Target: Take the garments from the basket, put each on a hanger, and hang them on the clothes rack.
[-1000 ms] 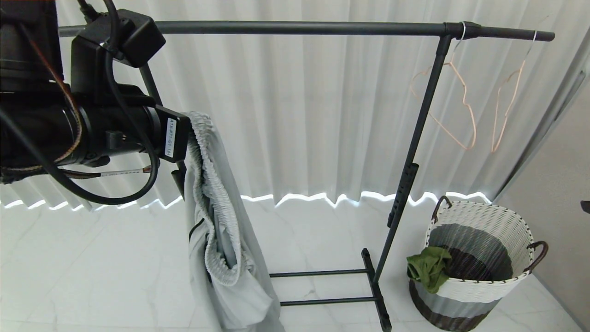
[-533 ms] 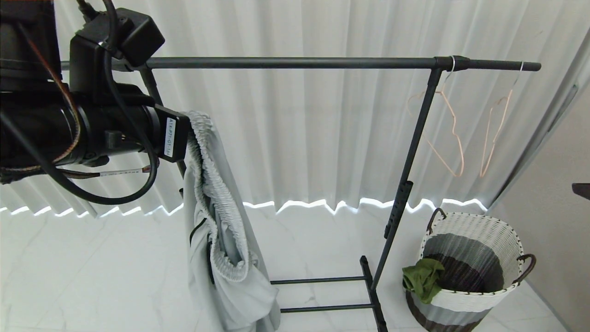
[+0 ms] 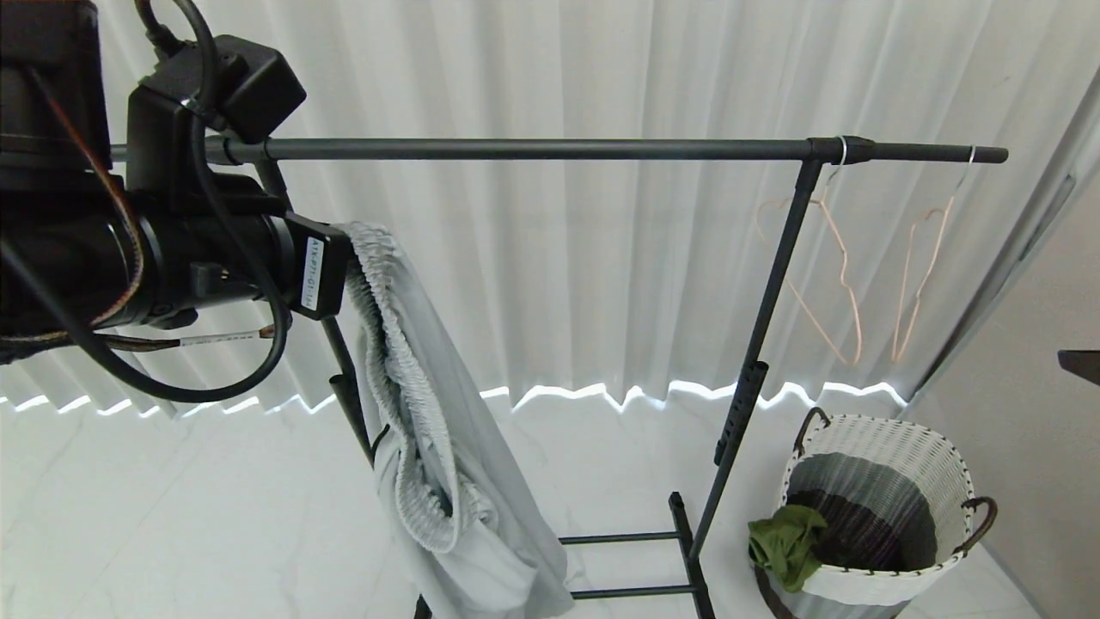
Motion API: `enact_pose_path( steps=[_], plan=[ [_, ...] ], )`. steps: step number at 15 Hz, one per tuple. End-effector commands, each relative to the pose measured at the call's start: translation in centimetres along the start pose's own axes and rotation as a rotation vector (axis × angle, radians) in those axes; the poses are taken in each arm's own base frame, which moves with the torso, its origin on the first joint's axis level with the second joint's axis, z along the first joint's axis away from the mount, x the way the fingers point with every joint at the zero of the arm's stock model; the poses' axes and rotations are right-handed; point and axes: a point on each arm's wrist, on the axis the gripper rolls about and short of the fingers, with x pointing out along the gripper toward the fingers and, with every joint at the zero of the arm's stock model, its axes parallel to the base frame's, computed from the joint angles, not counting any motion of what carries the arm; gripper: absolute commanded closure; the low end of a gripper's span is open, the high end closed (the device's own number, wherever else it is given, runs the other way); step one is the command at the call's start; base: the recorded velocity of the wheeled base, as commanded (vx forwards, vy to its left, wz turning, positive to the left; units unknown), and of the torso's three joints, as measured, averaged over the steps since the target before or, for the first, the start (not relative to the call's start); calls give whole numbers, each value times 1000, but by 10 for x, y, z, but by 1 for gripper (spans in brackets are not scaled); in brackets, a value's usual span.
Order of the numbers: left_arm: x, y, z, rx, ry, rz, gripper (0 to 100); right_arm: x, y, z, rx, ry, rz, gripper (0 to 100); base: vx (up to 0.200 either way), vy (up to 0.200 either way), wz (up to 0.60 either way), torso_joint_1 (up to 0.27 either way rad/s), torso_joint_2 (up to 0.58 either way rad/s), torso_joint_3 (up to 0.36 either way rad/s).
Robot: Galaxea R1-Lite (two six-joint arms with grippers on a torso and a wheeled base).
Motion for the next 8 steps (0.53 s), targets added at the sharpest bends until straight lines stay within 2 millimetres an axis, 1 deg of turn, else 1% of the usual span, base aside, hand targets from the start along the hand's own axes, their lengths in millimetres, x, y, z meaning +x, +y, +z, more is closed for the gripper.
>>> enact_pose_path(
  steps=[1, 3, 7, 8],
  plan=[
    [-2, -1, -1, 0, -1, -3, 100, 1, 1, 0, -2, 5, 0, 0, 200, -200, 0, 12, 2, -12],
    [-3, -2, -4, 2, 9, -7, 100, 3, 1, 0, -6, 8, 0, 0, 200, -200, 0, 12, 2, -5],
    [-3, -2, -5, 0, 8, -7, 100, 5, 2, 0, -9, 15, 1, 0, 200, -200, 0, 2, 4, -1],
    [-3, -2, -5, -1, 9, -7, 100, 6, 2, 0, -8, 17, 1, 0, 0, 0, 0, 0, 0, 0]
  ],
)
